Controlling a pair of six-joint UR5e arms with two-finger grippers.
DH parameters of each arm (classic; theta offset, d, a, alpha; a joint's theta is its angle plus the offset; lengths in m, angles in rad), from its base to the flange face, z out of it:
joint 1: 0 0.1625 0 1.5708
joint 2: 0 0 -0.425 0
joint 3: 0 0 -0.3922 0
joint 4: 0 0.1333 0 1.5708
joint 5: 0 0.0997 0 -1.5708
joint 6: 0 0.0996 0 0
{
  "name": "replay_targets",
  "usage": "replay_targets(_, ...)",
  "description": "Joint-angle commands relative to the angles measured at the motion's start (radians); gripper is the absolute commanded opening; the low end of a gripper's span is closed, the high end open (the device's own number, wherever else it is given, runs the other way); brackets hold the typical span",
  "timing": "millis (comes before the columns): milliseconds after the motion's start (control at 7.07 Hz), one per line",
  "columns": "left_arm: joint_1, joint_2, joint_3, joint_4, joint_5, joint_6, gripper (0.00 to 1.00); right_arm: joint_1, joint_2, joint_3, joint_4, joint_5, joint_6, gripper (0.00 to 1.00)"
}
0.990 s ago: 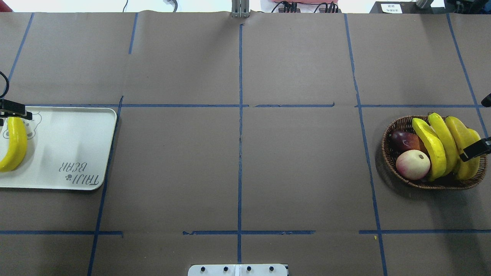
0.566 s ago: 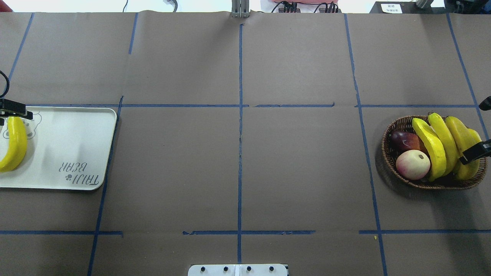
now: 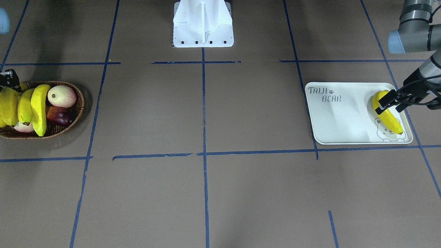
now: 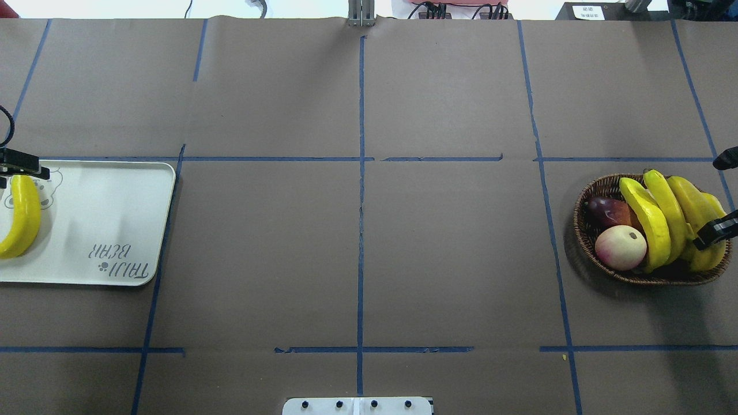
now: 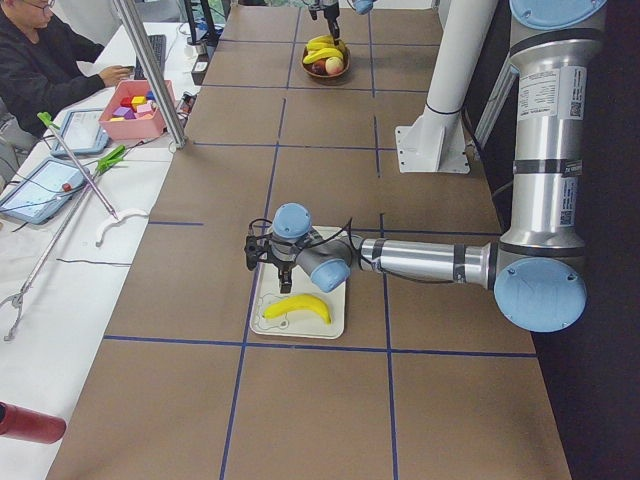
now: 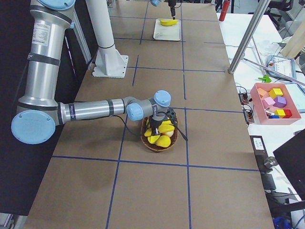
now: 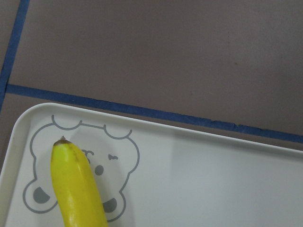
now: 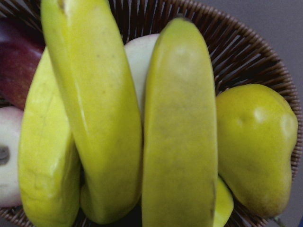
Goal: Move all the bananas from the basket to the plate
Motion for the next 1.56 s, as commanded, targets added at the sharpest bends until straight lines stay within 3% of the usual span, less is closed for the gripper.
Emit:
replay_targets(0,0.0,0.001,-0.004,0.0,-0.003,0.0,1.0,0.023,-0.023,0.048,-0.001,-0.002,-0.002,0.0)
replay_targets(283,0.0,-0.004,-0.008,0.002,-0.003,-0.002,1.0,0.117,-0.11,0.188,-0.011,-0.005,-0.006,0.0)
replay_targets(566,-0.002,-0.005,-0.01,0.002,-0.003,-0.002,1.0,0.217,-0.111,0.269,-0.011,-0.013,-0.012,0.0)
replay_targets(849,0.0,-0.05,-0.028,0.0,-0.008,-0.096,1.0,0.184,0.107,0.235,-0.046,0.012,0.089,0.01)
replay_targets(990,0.003,-0.1,-0.04,-0.009,-0.032,-0.203,1.0,0.099,0.22,0.224,-0.047,0.06,0.314,0.01)
replay_targets(1273,0.03,-0.247,-0.065,-0.027,-0.049,-0.491,1.0,-0.068,0.447,0.23,-0.015,0.055,0.79,0.02)
replay_targets(1415,0.082,-0.278,-0.062,-0.126,-0.046,-0.647,1.0,-0.154,0.493,0.215,0.078,0.034,0.912,0.02)
